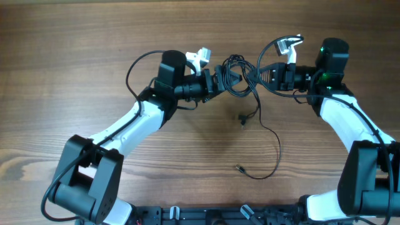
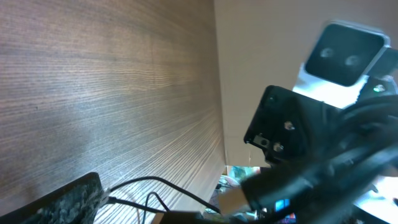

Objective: Untangle cables

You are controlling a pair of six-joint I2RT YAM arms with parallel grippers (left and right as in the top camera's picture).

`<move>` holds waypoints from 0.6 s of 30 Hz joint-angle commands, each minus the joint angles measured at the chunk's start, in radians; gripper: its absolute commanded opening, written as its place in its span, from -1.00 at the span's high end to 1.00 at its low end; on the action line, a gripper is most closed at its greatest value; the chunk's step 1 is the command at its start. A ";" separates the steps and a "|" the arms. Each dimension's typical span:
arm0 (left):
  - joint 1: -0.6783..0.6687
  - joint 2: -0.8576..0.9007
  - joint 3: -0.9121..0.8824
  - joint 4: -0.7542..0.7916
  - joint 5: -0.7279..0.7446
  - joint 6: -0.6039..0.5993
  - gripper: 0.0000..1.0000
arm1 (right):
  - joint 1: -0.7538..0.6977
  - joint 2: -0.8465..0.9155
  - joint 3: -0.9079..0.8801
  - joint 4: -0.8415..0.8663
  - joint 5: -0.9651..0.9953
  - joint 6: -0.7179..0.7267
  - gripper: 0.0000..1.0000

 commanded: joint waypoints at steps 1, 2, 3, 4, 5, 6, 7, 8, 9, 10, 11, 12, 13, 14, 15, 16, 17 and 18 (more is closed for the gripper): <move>0.012 0.003 0.005 0.023 0.067 0.035 -1.00 | 0.006 -0.009 0.005 0.005 0.020 -0.021 0.91; 0.012 0.003 0.005 0.035 0.071 0.035 -0.99 | 0.006 -0.009 0.005 0.005 0.020 -0.022 0.91; 0.012 0.003 0.005 0.051 0.074 0.035 -1.00 | 0.006 -0.009 0.005 0.005 0.020 -0.022 0.91; 0.011 0.003 0.005 0.064 0.075 0.035 -0.99 | 0.006 -0.009 0.005 0.005 0.020 -0.022 0.91; 0.011 0.003 0.005 0.073 0.075 0.035 -1.00 | 0.006 -0.009 0.005 0.005 0.020 -0.022 0.91; 0.011 0.003 0.005 0.090 0.075 0.035 -1.00 | 0.006 -0.009 0.005 0.005 0.020 -0.021 0.91; 0.011 0.003 0.005 0.101 0.074 0.035 -1.00 | 0.006 -0.009 0.005 0.005 0.020 -0.022 0.91; 0.011 0.003 0.005 0.109 0.074 0.035 -1.00 | 0.006 -0.009 0.005 0.004 0.020 -0.021 0.91; 0.009 0.003 0.005 0.120 0.074 0.036 -1.00 | 0.006 -0.009 0.005 0.005 0.019 -0.021 0.91; 0.008 0.003 0.005 0.125 0.073 0.036 -1.00 | 0.006 -0.009 0.005 0.004 0.020 -0.021 0.91; 0.006 0.003 0.005 0.126 0.068 0.036 -1.00 | 0.006 -0.009 0.005 0.002 0.019 -0.021 0.91; 0.003 0.003 0.005 0.125 0.057 0.035 -1.00 | 0.007 -0.009 0.005 0.001 0.019 -0.021 0.91; -0.001 0.004 0.005 0.125 0.043 0.035 -1.00 | 0.008 -0.009 0.005 0.001 0.016 -0.021 0.91; -0.006 0.004 0.005 0.125 0.025 0.035 -1.00 | 0.010 -0.009 0.005 0.001 0.013 -0.020 0.91; -0.011 0.004 0.005 0.125 0.005 0.035 -1.00 | 0.014 -0.009 0.005 0.001 0.010 -0.020 0.91; -0.016 0.004 0.005 0.125 -0.016 0.035 -1.00 | 0.019 -0.009 0.005 0.001 0.007 -0.021 0.91; -0.021 0.004 0.005 0.124 -0.035 0.034 -1.00 | 0.024 -0.009 0.005 0.002 0.004 -0.021 0.91; -0.026 0.004 0.005 0.124 -0.053 0.031 -1.00 | 0.028 -0.009 0.005 0.001 0.003 -0.021 0.91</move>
